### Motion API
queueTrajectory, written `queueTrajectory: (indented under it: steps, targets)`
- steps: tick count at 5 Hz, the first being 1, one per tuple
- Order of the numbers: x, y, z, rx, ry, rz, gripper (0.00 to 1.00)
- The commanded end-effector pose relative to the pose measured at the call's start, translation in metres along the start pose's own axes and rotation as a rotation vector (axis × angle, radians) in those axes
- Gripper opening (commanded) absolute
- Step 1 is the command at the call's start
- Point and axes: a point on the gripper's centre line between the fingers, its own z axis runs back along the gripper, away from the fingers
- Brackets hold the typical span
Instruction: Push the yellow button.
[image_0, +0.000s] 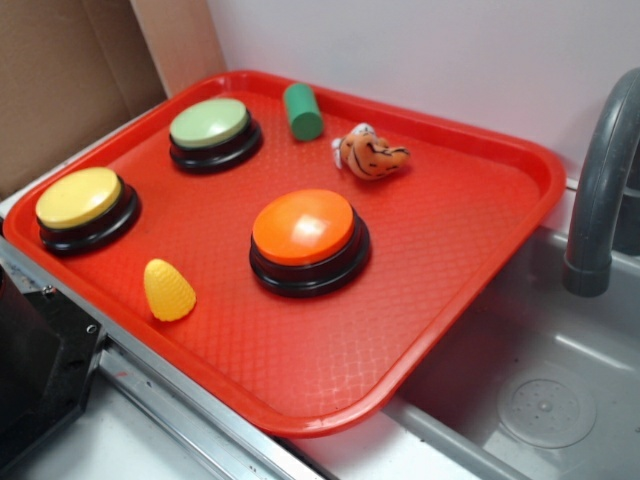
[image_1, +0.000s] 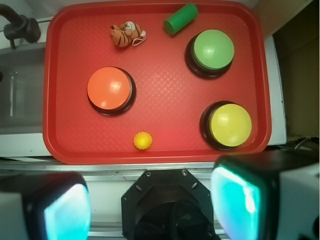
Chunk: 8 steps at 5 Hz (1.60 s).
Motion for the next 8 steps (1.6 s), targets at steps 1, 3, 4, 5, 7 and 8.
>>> queueTrajectory:
  steps: [1, 3, 4, 5, 7, 8]
  targets:
    - [0.000, 0.000, 0.000, 0.000, 0.000, 0.000, 1.00]
    - [0.008, 0.103, -0.058, 0.215, 0.027, 0.179, 1.00]
    - [0.007, 0.130, -0.085, 0.233, -0.013, 0.136, 1.00]
    - [0.017, 0.153, -0.136, 0.197, -0.017, 0.092, 1.00]
    - [0.033, 0.145, -0.207, 0.141, 0.061, 0.126, 1.00]
    - [0.026, 0.146, -0.213, 0.125, 0.101, 0.152, 1.00]
